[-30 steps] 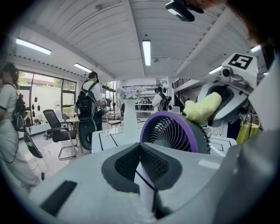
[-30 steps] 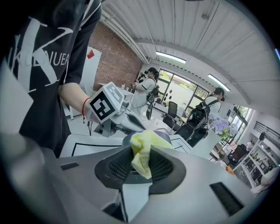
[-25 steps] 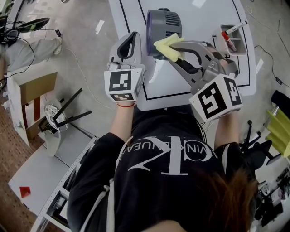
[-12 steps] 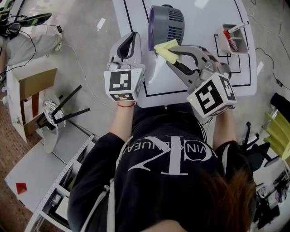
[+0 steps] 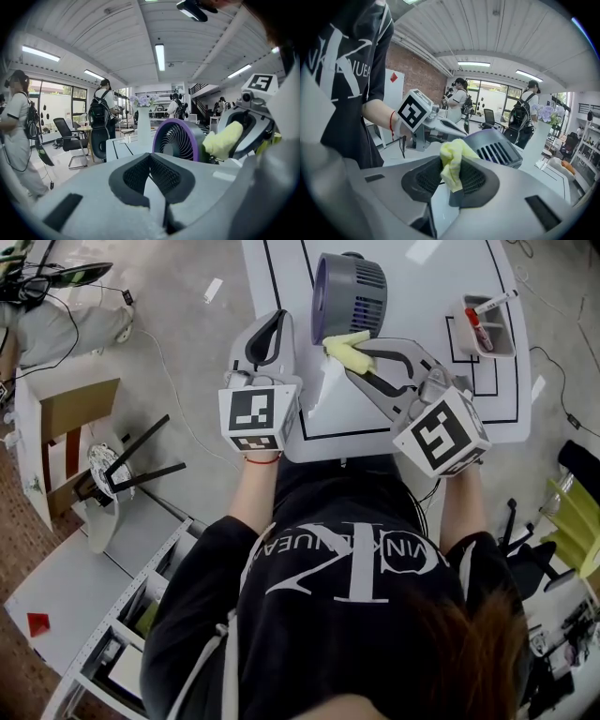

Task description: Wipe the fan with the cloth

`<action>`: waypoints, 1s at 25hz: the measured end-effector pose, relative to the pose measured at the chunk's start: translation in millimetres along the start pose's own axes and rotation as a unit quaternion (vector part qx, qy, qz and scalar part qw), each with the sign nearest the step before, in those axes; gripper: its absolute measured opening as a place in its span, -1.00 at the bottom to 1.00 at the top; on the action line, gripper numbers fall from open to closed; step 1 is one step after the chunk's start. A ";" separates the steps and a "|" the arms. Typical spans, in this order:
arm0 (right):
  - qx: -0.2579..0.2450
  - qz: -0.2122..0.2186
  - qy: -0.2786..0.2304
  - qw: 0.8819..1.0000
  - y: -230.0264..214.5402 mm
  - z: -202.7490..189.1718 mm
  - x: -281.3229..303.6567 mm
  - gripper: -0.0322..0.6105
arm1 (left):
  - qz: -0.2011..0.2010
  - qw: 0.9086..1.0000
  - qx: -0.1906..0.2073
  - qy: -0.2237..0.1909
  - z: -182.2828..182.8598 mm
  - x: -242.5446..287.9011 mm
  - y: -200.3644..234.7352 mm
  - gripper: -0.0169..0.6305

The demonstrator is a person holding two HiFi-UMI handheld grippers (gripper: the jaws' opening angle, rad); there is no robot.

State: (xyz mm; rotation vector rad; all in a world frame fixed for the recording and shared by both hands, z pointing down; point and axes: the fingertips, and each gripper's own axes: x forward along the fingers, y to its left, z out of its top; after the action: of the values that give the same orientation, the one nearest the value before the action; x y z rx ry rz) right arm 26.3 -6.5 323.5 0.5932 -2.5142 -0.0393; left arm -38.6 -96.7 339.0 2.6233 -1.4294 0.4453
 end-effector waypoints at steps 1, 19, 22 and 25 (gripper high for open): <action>0.003 -0.001 -0.010 1.000 -2.5 5.0 -2.4 -0.61 | 0.001 1.000 0.000 -0.001 1.1 0.0 1.7 -0.94; 0.036 -0.104 -0.052 0.993 -102.2 71.6 12.4 -0.61 | -0.029 1.000 0.004 -0.011 21.9 33.7 46.1 -0.94; 0.039 -0.123 -0.044 0.991 -122.5 70.5 16.9 -0.61 | -0.041 0.999 0.005 -0.009 23.2 48.5 46.7 -0.94; 0.042 -0.141 -0.033 0.989 -144.0 65.2 20.8 -0.61 | -0.054 0.999 0.004 -0.006 23.5 65.0 44.3 -0.94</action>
State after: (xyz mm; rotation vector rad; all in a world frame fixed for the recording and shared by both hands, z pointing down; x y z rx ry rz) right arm 35.0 -151.3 257.4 0.9938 -2.4858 -0.0600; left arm -37.8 -178.8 335.5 2.6971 -1.2830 0.4237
